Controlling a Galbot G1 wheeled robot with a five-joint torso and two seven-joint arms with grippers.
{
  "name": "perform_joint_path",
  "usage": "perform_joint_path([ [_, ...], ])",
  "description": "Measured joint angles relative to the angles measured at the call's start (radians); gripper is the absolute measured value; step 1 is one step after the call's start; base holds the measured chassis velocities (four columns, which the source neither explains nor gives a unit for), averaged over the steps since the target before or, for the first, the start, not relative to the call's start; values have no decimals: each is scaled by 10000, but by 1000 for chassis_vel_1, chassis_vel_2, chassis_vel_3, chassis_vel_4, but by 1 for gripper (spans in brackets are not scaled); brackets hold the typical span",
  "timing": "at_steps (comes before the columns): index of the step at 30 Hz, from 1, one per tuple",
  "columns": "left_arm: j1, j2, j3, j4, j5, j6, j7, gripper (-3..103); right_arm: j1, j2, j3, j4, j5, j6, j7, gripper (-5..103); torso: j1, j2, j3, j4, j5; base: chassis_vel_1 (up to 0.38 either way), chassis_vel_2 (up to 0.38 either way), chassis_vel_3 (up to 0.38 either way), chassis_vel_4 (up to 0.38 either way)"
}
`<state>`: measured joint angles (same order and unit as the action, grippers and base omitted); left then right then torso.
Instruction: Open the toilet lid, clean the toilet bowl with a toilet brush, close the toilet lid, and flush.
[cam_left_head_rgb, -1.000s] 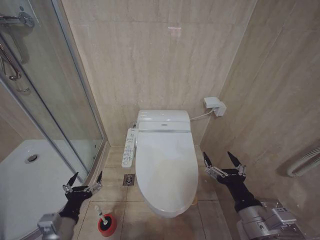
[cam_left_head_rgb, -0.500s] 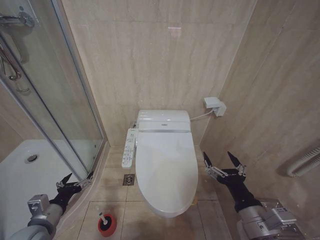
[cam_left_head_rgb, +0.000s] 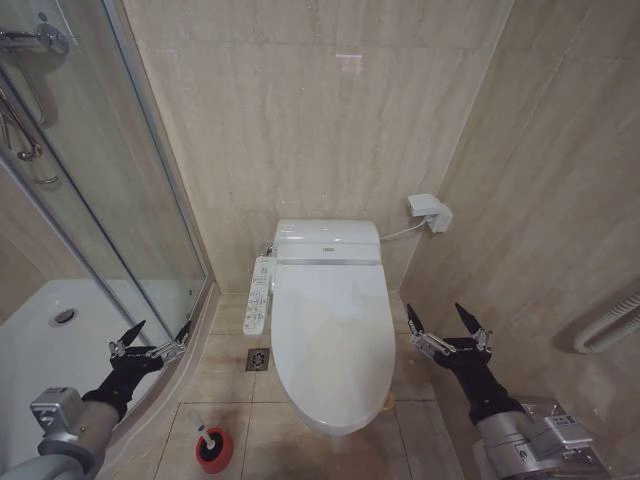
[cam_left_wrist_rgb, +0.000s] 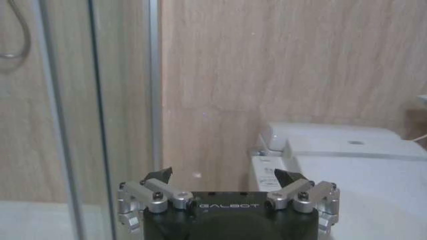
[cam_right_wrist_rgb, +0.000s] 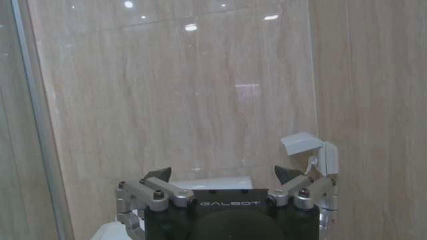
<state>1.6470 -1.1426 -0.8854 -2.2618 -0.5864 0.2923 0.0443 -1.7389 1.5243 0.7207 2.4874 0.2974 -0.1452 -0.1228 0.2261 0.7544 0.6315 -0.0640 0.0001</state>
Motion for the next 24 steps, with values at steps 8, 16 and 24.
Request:
perform_joint_path([
  [8, 113, 25, 63, 629, 332, -827, 40, 100, 0, 0, 1, 0, 0, 0, 0, 100, 0, 0, 0, 0, -2, 0, 0, 0, 0],
  [16, -98, 46, 157, 1165, 380, -1730, 548, 100, 0, 0, 0, 0, -1, 0, 0, 100, 0, 0, 0, -1, -1, 0, 0, 0, 0],
  [24, -186, 53, 222, 1518, 387, -2159, 984, 100, 0, 0, 0, 0, 0, 0, 0, 100, 0, 0, 0, -1, -1, 0, 0, 0, 0],
])
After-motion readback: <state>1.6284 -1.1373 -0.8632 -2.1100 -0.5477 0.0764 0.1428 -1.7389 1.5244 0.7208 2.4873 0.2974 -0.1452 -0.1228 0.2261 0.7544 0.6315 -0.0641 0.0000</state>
